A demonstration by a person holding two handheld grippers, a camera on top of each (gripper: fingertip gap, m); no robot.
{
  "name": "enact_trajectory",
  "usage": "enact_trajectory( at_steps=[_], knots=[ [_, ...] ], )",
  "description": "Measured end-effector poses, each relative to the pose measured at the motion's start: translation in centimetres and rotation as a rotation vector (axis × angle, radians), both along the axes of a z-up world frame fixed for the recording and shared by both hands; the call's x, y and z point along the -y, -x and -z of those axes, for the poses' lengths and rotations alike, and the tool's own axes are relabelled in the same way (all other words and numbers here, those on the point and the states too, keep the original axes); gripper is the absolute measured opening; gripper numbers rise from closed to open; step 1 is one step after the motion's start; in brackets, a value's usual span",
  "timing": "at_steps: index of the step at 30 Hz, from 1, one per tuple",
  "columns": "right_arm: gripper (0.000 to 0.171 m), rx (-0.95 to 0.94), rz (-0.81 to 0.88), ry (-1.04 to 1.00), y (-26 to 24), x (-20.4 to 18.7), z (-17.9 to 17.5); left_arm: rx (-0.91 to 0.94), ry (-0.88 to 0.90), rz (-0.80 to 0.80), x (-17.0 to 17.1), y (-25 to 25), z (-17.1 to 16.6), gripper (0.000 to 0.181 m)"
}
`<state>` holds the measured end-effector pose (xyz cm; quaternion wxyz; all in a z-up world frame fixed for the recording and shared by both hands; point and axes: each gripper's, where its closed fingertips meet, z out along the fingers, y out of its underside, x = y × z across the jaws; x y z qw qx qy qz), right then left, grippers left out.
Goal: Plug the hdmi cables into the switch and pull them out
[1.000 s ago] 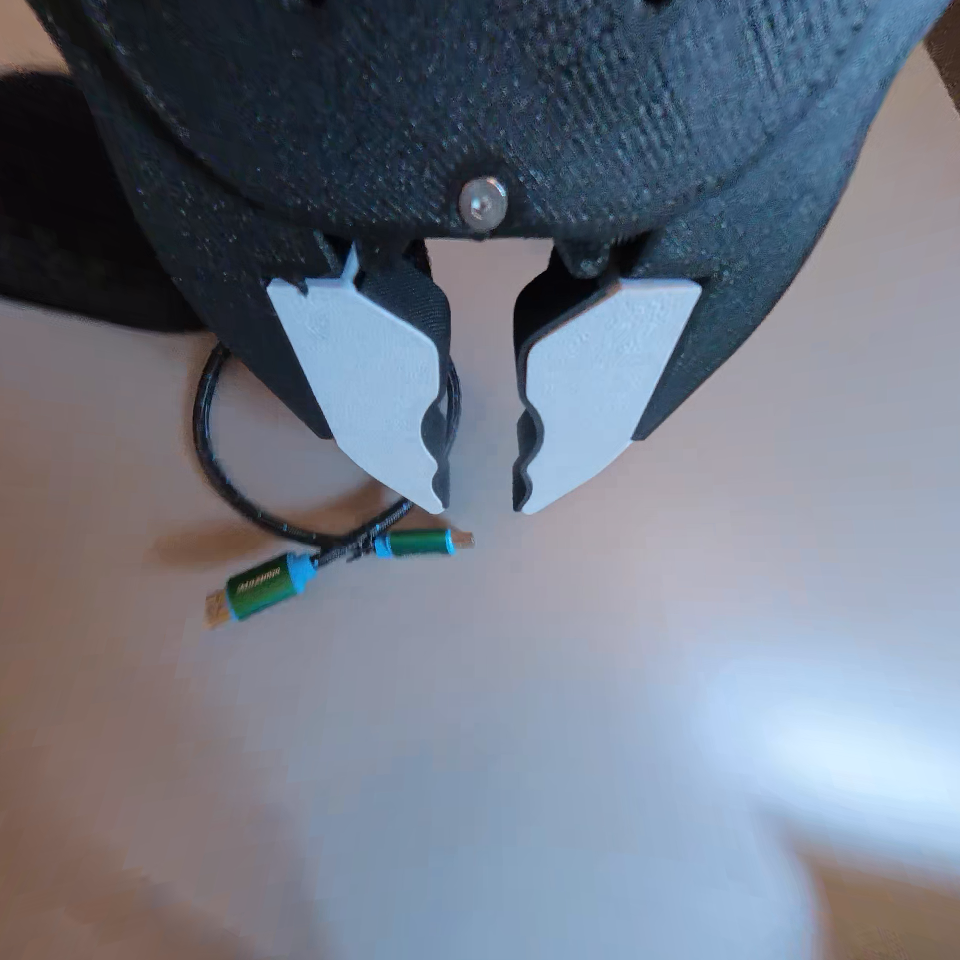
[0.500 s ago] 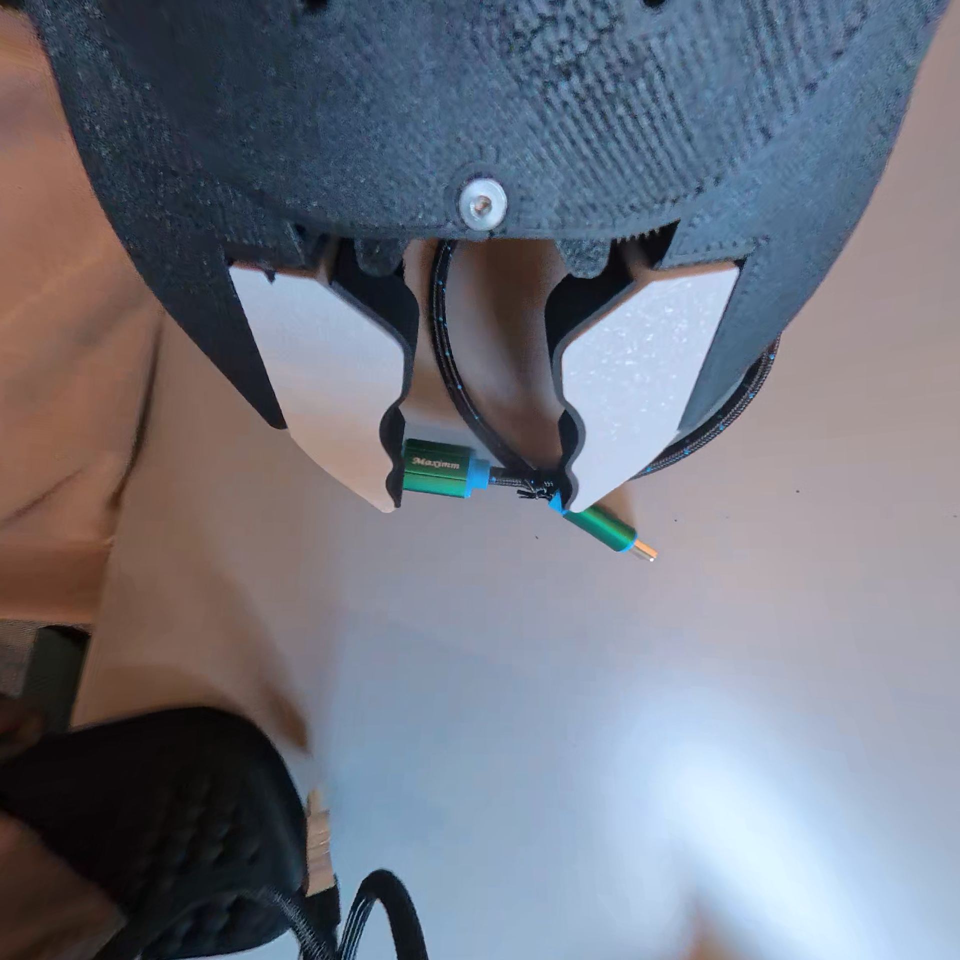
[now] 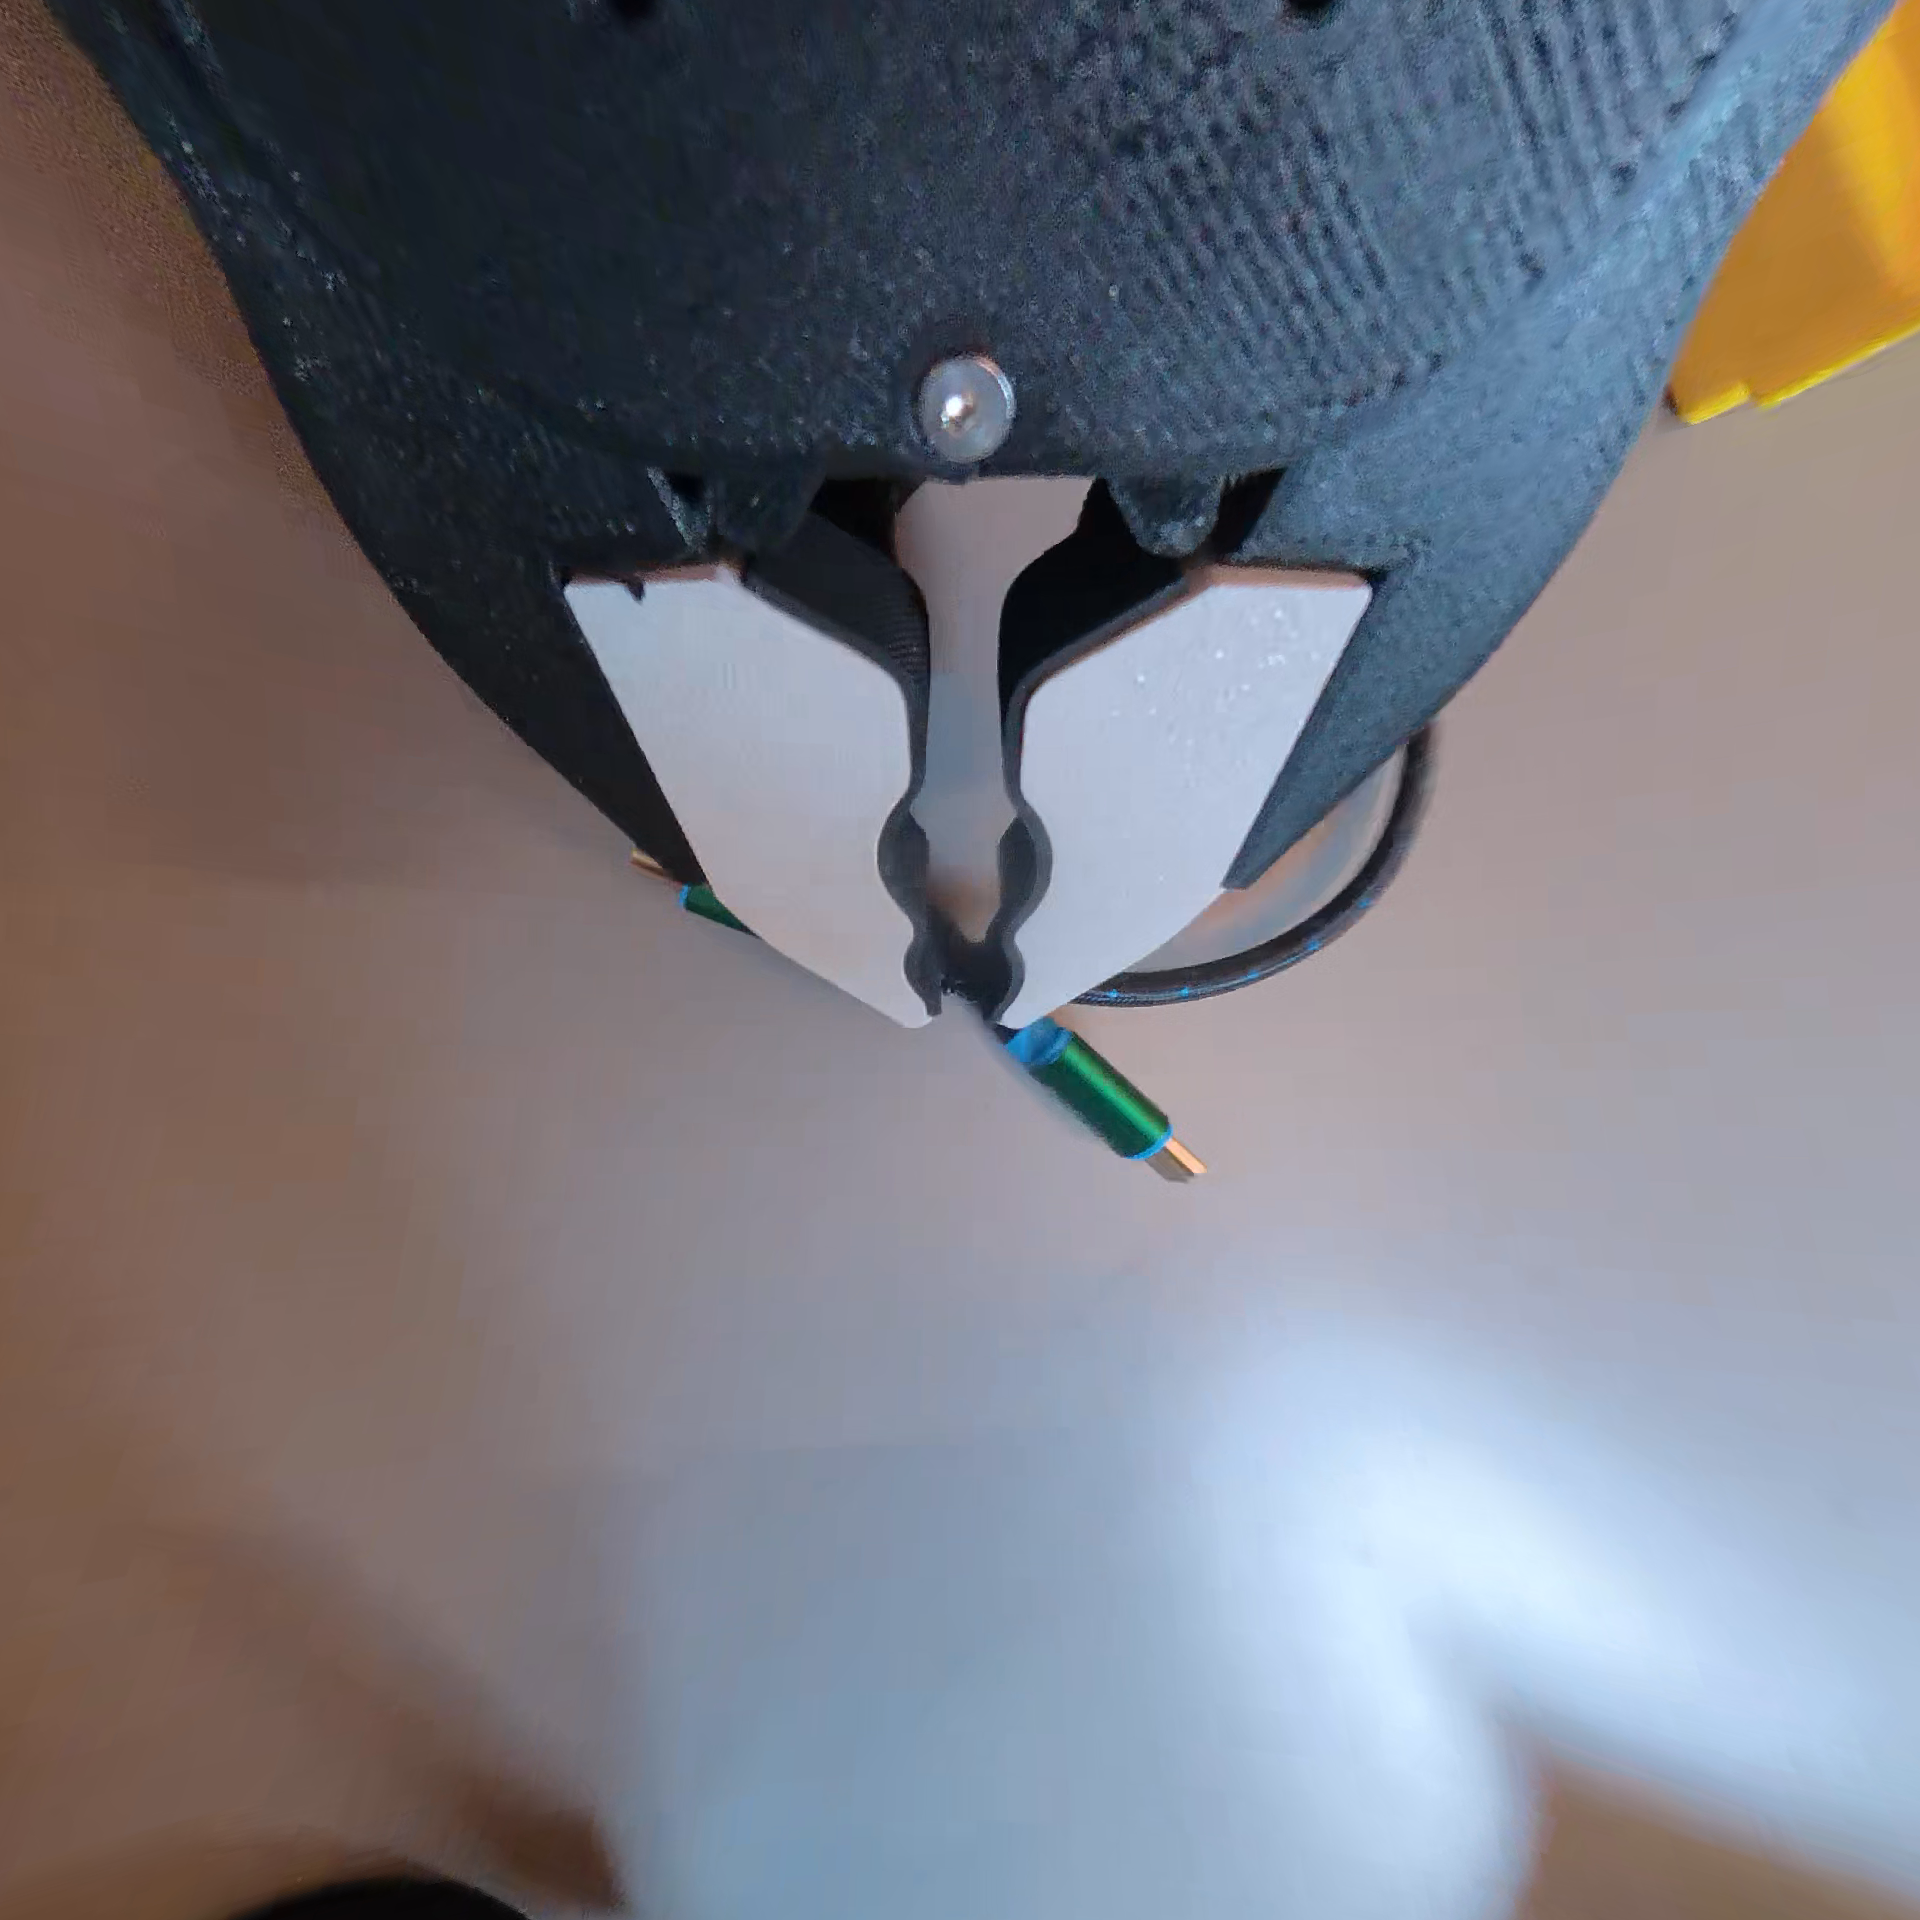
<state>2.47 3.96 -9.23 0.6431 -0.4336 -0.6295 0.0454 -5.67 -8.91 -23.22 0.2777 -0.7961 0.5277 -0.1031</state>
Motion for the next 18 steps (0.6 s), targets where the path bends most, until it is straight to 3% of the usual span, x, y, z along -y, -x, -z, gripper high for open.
enact_trajectory(
  at_steps=[5,10,18],
  knots=[
    [0.024,-0.013,0.005,0.004,-0.2,-0.1,-0.2,0.131,0.000,-0.152,-0.8,1.4,-2.5,0.026],
    [0.024,-0.016,-0.002,0.007,0.0,0.0,-0.2,0.075,0.035,-0.226,0.4,1.7,-0.5,0.055],
    [0.024,0.000,-0.038,-0.022,0.7,0.9,0.2,0.119,0.095,-0.302,-1.9,0.9,1.4,0.039]
  ],
)
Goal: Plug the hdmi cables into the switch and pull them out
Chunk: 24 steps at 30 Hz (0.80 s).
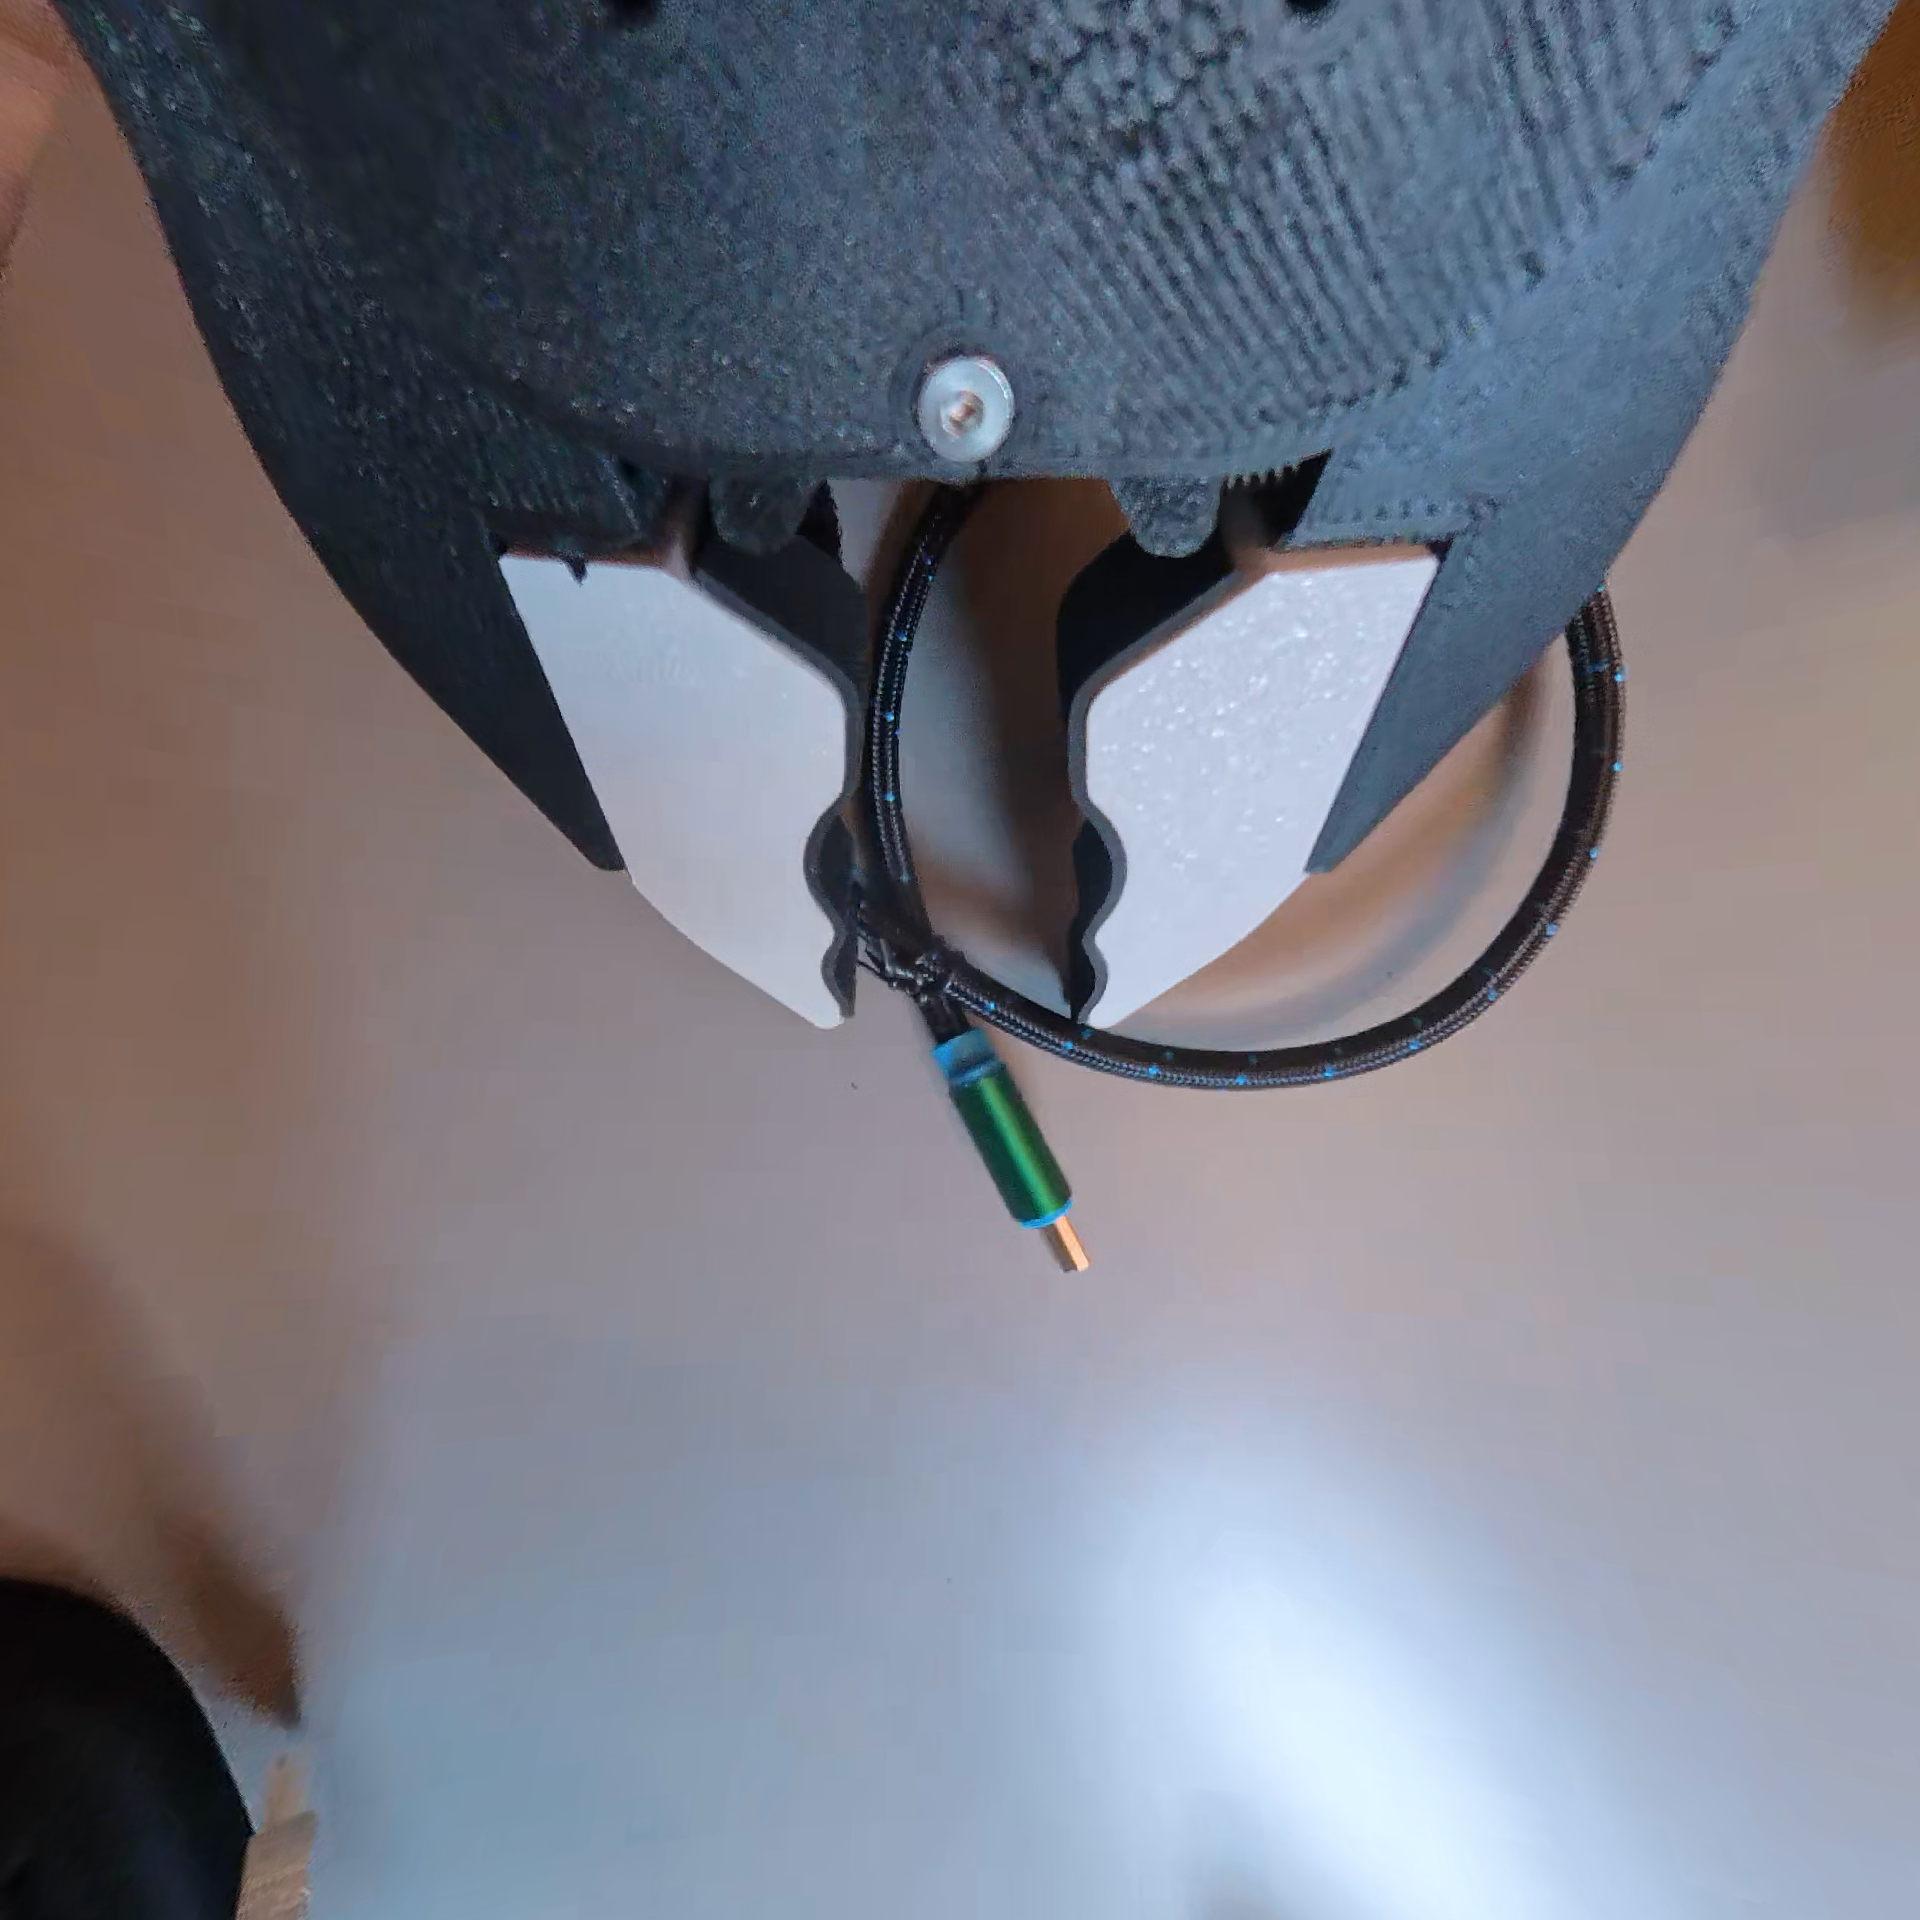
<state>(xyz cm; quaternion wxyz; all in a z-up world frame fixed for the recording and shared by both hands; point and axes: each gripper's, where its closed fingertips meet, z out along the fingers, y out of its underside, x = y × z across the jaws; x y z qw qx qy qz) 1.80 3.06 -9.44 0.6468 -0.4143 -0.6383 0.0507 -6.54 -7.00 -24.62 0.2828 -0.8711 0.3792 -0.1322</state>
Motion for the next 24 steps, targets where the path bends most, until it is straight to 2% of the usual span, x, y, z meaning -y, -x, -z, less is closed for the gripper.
enact_trajectory(
  at_steps=[7,11,15,20,24],
  knots=[
    [0.024,0.027,-0.017,0.001,0.4,0.2,0.8,-0.009,-0.052,0.010,-2.2,-0.3,-0.1,0.025],
    [0.024,0.031,-0.027,-0.006,0.4,0.5,0.8,-0.115,-0.158,0.066,-3.2,0.3,-0.3,0.016],
    [0.024,0.045,-0.055,-0.001,0.5,0.8,1.3,-0.240,-0.353,0.092,-4.8,1.6,-2.2,0.014],
    [0.024,0.050,-0.077,-0.022,0.9,1.2,1.5,-0.367,-0.745,0.030,-6.9,3.3,-8.3,0.013],
    [0.024,0.076,-0.067,-0.096,1.6,1.7,1.7,-0.500,-1.010,0.017,-6.4,3.7,-11.9,0.013]
  ],
)
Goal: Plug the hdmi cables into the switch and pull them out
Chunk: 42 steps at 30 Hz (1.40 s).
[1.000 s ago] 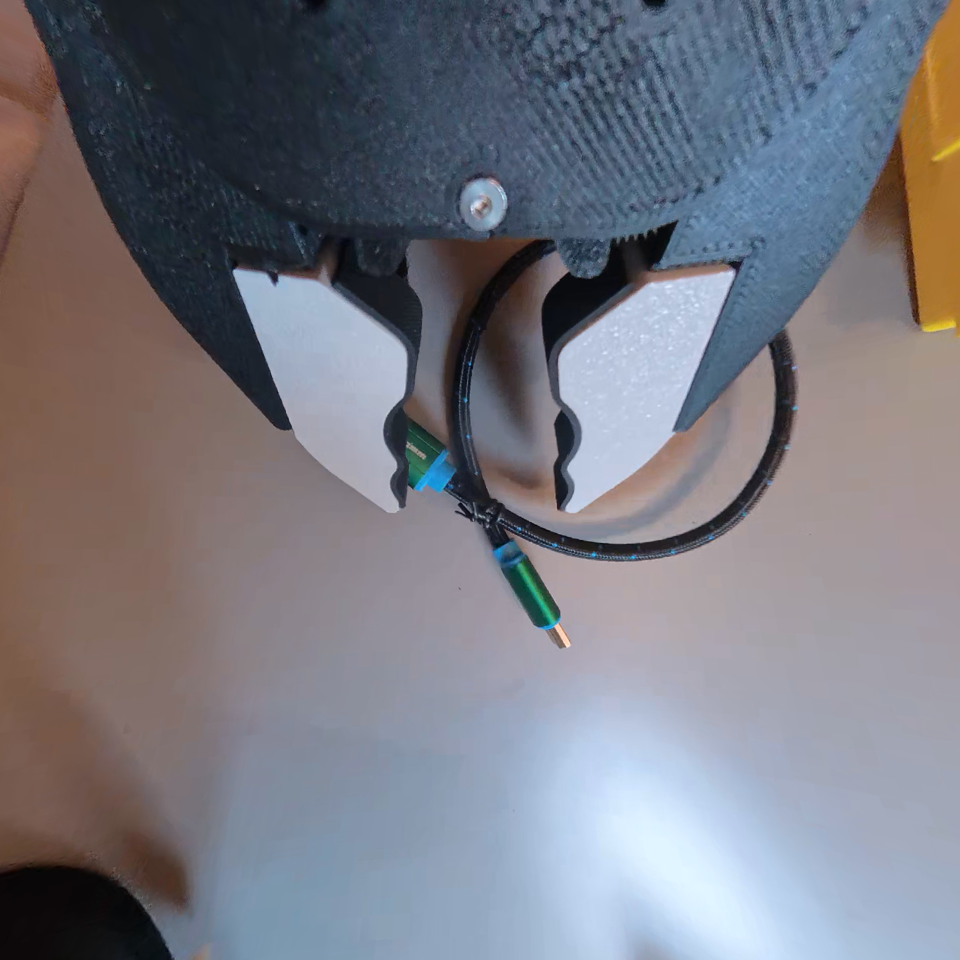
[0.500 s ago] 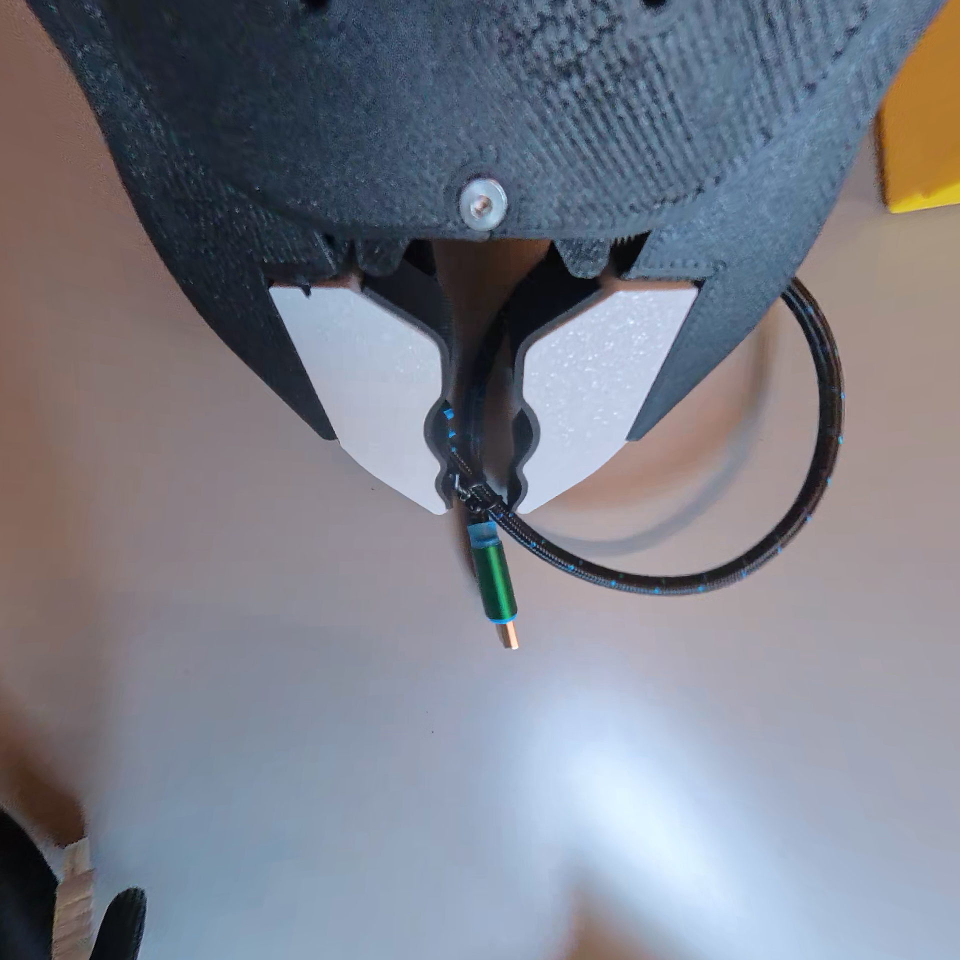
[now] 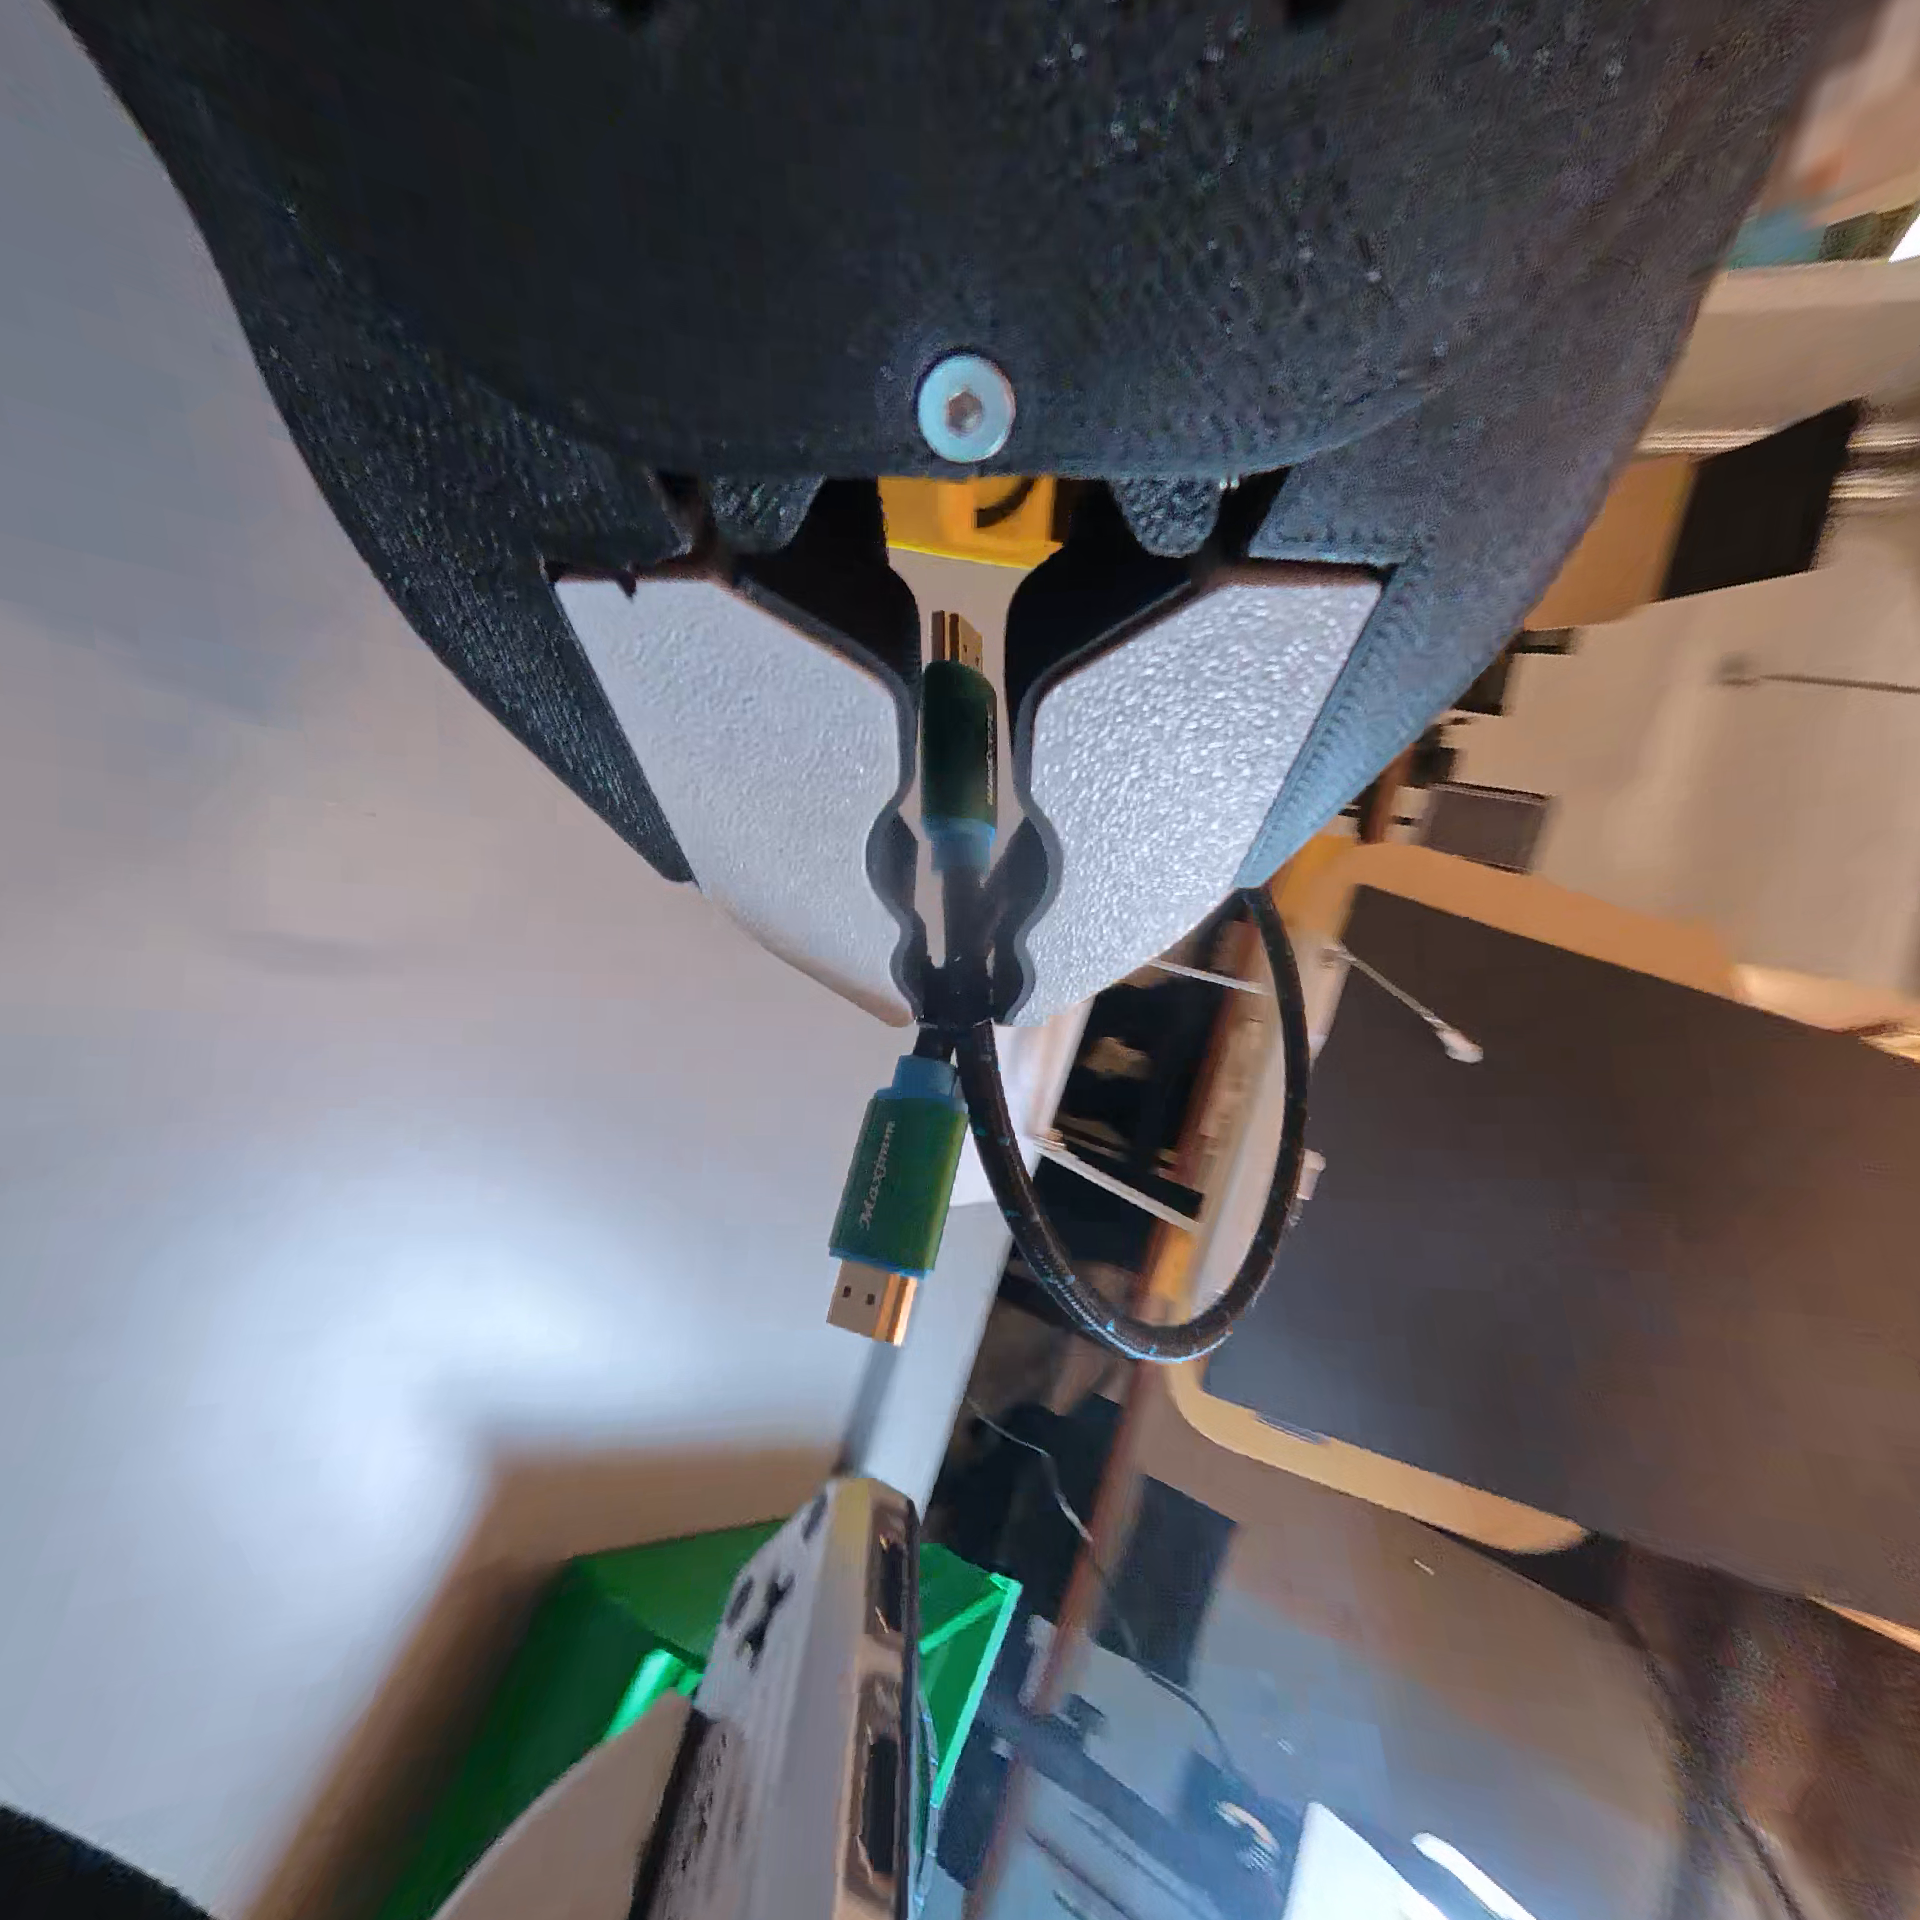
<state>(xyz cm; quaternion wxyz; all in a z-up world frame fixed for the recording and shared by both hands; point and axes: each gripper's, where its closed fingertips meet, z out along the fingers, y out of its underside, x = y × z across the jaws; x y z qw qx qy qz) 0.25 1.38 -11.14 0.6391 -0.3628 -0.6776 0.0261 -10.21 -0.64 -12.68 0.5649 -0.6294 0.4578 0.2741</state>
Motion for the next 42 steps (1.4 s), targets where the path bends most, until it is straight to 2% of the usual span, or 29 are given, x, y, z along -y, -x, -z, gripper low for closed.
enact_trajectory(
  at_steps=[3,8,15,22,34,42],
  knots=[
    [0.023,0.035,0.007,-0.069,1.1,0.8,0.4,-0.129,-0.144,-0.023,0.6,0.2,-1.6,0.013],
    [0.024,0.087,0.049,-0.099,3.0,1.4,1.4,-0.263,-0.267,-0.047,1.3,0.5,-2.6,0.012],
    [0.024,0.029,0.040,0.209,3.9,2.3,1.8,-0.389,-0.380,-0.041,1.3,0.7,-3.4,0.013],
    [0.023,0.023,0.063,0.356,3.9,1.9,2.4,-0.459,-0.381,-0.024,1.0,1.2,-2.7,0.012],
    [0.023,0.075,0.101,0.336,4.1,1.5,3.7,-0.506,-0.321,0.004,1.1,1.0,-1.2,0.012],
    [0.023,0.080,0.060,0.337,3.9,1.9,3.7,-0.511,-0.253,0.008,1.0,1.2,-0.2,0.012]
  ],
)
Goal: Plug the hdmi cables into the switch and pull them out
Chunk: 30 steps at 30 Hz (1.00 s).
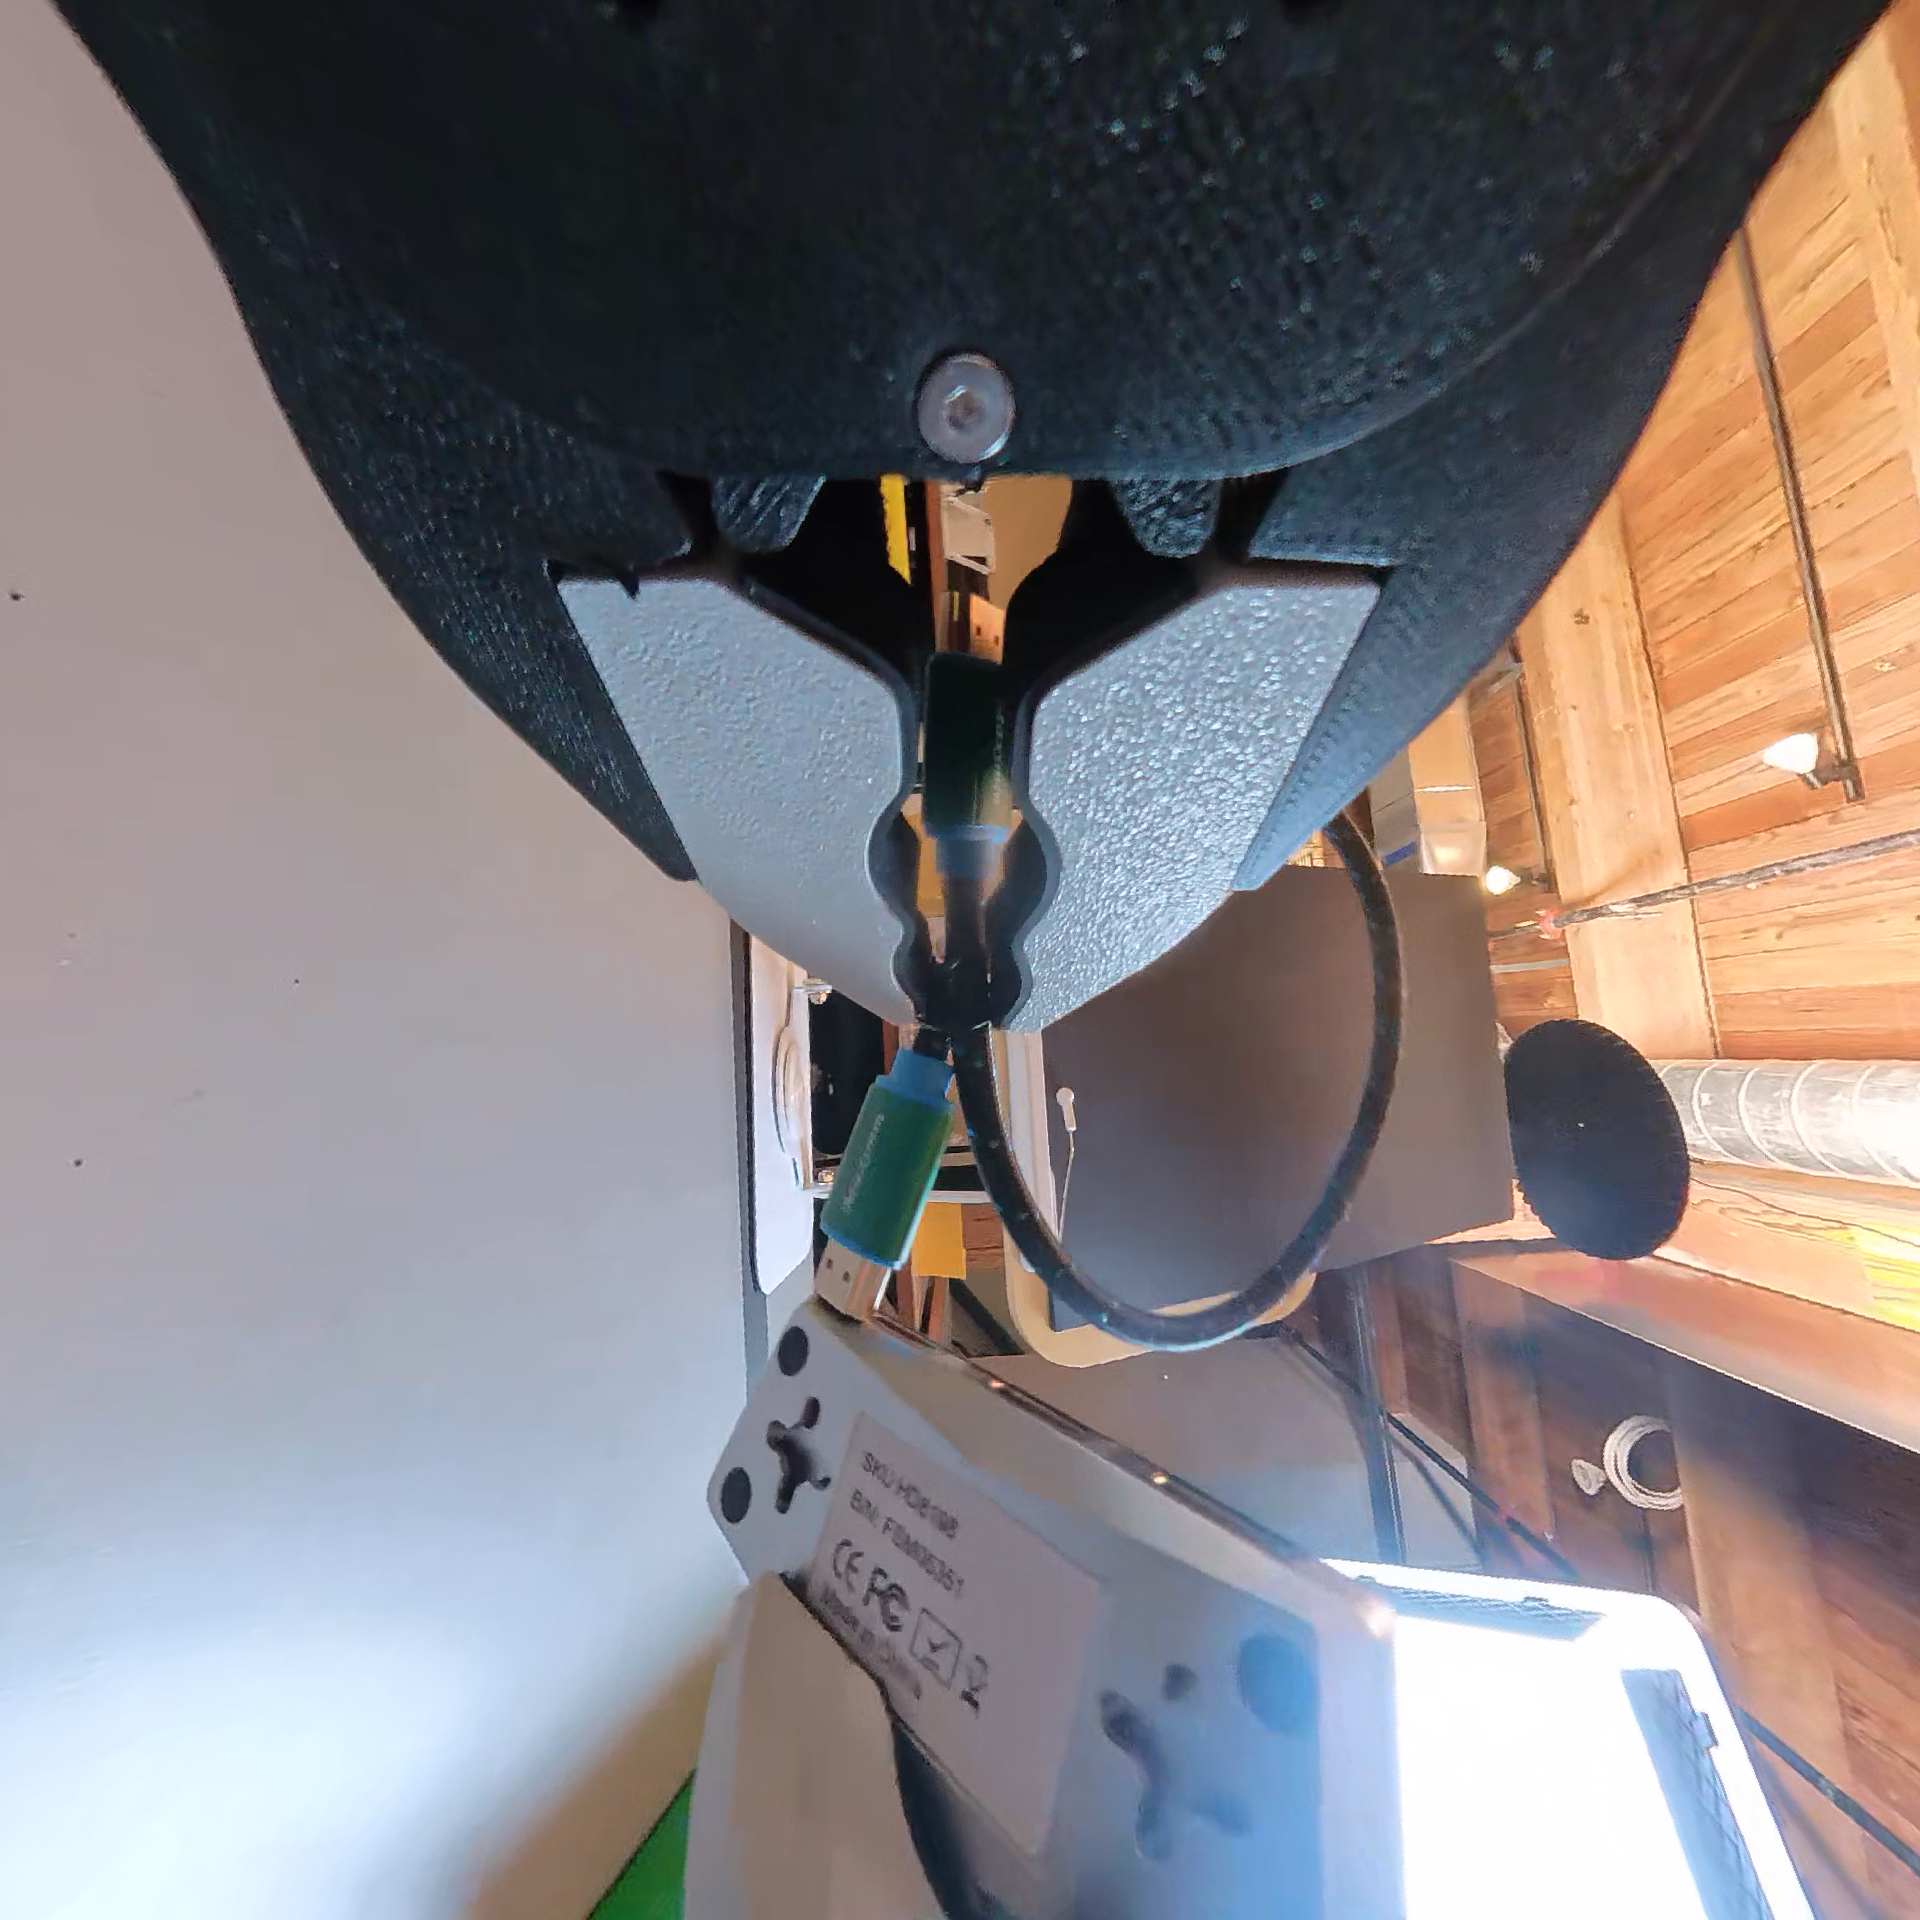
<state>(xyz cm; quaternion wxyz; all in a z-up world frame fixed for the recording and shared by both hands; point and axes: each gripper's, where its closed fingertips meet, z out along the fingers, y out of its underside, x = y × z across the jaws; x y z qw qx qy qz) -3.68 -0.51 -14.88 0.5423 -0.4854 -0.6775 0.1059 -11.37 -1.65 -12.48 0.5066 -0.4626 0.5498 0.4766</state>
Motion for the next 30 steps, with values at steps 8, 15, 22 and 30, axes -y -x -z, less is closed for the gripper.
enact_trajectory(
  at_steps=[8,15,22,30],
  knots=[
    [0.023,-0.002,-0.031,0.027,0.4,0.6,0.3,0.024,0.017,-0.023,0.1,0.2,-0.3,0.012],
    [0.023,0.010,-0.025,0.054,0.5,0.8,0.7,0.032,0.034,-0.062,-0.2,0.4,-0.1,0.012],
    [0.023,0.011,0.001,0.127,0.5,0.6,1.2,0.046,0.068,-0.108,-0.2,0.1,0.2,0.011],
    [0.023,0.022,-0.027,0.152,0.4,0.7,2.0,0.172,0.211,-0.110,0.6,-0.9,1.2,0.012]
  ],
)
